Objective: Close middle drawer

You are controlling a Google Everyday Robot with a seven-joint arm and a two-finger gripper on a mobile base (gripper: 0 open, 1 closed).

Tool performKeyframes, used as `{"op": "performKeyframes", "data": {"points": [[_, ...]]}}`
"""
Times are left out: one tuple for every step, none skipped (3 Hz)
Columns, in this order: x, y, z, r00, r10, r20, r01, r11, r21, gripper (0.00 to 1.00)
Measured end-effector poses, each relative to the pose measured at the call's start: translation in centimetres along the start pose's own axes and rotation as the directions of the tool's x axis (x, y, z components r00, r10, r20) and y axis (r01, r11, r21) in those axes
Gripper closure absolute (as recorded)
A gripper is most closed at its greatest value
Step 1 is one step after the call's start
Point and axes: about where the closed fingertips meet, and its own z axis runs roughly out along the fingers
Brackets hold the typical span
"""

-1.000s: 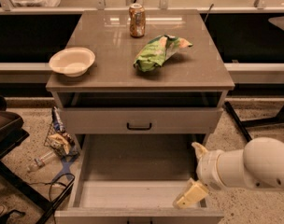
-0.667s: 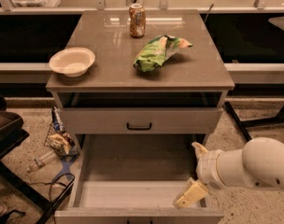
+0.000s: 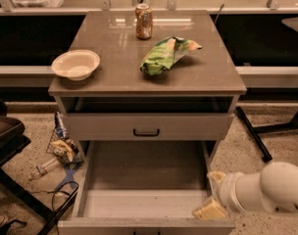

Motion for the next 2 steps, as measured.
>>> {"op": "performKeyframes", "data": {"points": [[5.2,1.0,0.6,0.999,0.048,-0.019,-0.048,0.9988,0.007,0.49],[9.7,2.6,0.0,0.997,0.076,-0.014,-0.076,0.9968,0.025,0.72]]}}
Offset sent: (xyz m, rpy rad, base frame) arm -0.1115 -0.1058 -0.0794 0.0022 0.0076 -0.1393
